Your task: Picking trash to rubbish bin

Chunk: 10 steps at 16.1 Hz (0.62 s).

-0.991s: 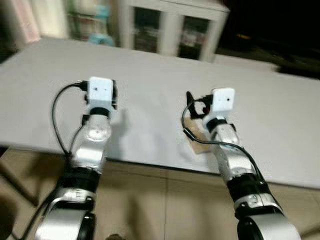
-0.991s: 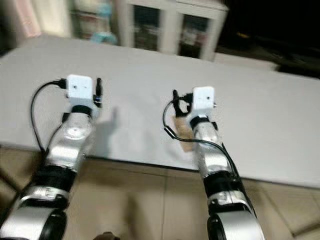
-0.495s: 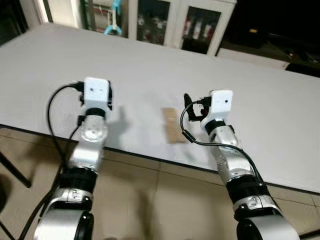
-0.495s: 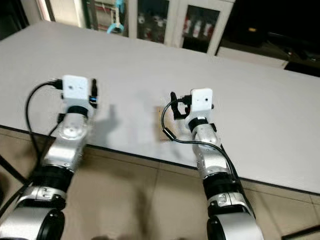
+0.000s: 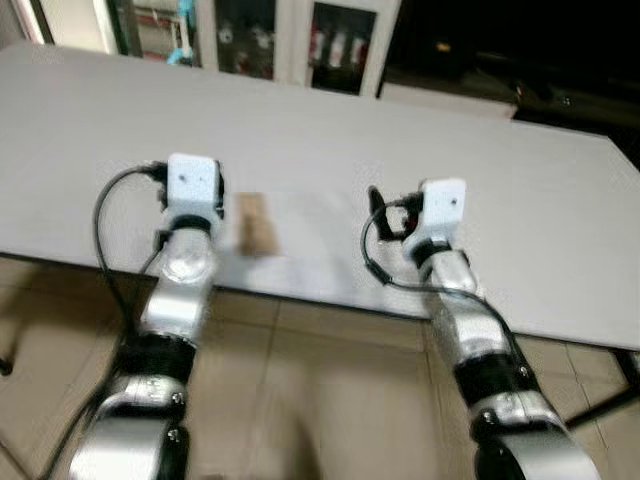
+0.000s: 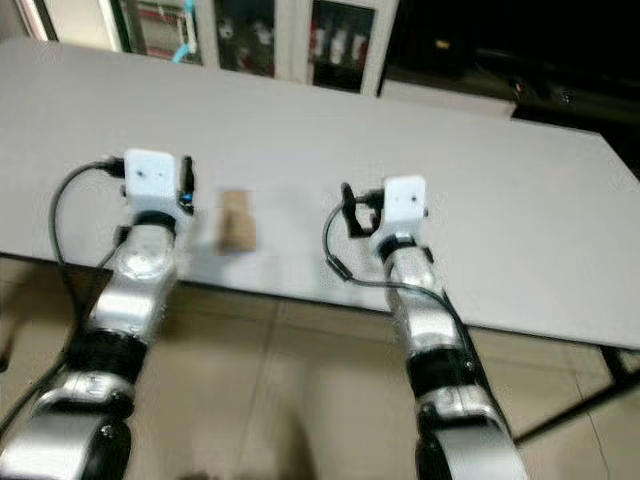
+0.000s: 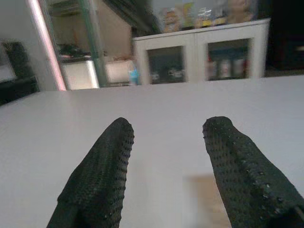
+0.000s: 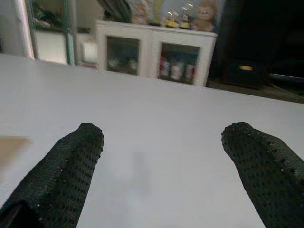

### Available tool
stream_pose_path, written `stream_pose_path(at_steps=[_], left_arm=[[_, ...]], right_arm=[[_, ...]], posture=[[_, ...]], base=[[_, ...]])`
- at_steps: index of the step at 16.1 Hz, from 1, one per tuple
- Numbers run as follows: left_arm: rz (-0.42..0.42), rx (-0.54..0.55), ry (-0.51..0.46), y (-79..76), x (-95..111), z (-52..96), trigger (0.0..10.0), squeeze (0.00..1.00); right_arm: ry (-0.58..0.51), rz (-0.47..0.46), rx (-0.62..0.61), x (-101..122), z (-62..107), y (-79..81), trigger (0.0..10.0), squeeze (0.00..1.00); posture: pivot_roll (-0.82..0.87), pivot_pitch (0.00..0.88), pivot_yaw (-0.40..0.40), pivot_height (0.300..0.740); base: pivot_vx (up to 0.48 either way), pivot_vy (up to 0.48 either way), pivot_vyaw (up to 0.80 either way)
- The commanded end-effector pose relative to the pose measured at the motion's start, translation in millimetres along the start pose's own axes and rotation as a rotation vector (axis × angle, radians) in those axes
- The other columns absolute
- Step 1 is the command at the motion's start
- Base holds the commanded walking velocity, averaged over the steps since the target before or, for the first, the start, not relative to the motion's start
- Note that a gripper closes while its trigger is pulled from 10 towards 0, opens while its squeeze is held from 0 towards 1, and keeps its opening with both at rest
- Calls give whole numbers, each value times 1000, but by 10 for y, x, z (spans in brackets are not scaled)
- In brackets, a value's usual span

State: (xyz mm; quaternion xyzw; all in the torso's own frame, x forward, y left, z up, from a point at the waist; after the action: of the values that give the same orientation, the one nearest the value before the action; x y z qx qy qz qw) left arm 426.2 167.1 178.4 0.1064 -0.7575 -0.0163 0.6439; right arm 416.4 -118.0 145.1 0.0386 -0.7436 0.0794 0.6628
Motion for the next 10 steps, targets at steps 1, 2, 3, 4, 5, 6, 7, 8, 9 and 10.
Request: stream_pose_path(at_steps=[1, 2, 3, 4, 5, 6, 7, 8, 9, 10], left_arm=[[-8, -29, -4, -56, 28, -12, 10000, 0], [-7, -38, -1, -76, 14, -6, 10000, 0], [-9, -44, 3, -89, 2, -2, 10000, 0], [-18, -52, 11, -105, -14, -2, 10000, 0], [-13, -57, 17, -116, -27, 1, 10000, 1000], [-2, -58, 20, -121, -33, 4, 10000, 1000], [3, -56, 21, -119, -37, 4, 10000, 1000], [2, -53, 23, -114, -41, 4, 10000, 1000], [0, -50, 24, -107, -44, 1, 10000, 1000], [-1, -47, 26, -98, -49, -3, 10000, 1000]], right_arm=[[-11, -12, -2, 61, -30, -7, 10000, 0], [-10, -13, 1, 58, -29, -1, 10000, 0], [-9, -13, 3, 54, -28, 2, 10000, 0], [-8, -12, 6, 52, -28, 11, 10000, 0], [-8, -12, 12, 50, -27, 21, 10000, 0], [-7, -13, 17, 50, -24, 29, 10000, 0], [-6, -15, 25, 47, -22, 42, 10000, 0], [-4, -17, 34, 41, -19, 56, 10000, 0], [-3, -16, 41, 37, -16, 71, 10000, 0], [-1, -16, 48, 32, -13, 86, 10000, 0]], posture=[[16, 15, -100, 740], [15, 14, -100, 740], [16, 14, -100, 740], [15, 14, -100, 740], [14, 15, -100, 740], [14, 15, -101, 740], [14, 16, -100, 740], [13, 16, -100, 740], [14, 17, -100, 740], [12, 16, -99, 740]], base=[[0, 0, 0], [0, 0, 0], [0, 0, 0], [0, 0, 0], [0, 0, 0], [0, 0, 0], [0, 0, 0], [0, 0, 0], [0, 0, 0], [0, 0, 0]])
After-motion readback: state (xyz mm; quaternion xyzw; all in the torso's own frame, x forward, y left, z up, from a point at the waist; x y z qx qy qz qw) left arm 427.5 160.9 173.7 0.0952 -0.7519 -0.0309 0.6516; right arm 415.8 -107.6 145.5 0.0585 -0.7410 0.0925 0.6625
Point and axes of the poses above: a point about 5 cm out from each wrist's last joint towards the gripper, its own z axis pointing back from the gripper into the wrist, its own x axis along the axis of the wrist's last joint, y = z × x, the point moved 6 cm from there along -z, pointing out of the wrist towards the gripper, and after that the axes turned 4 degrees about z, right-handed, at the moved point
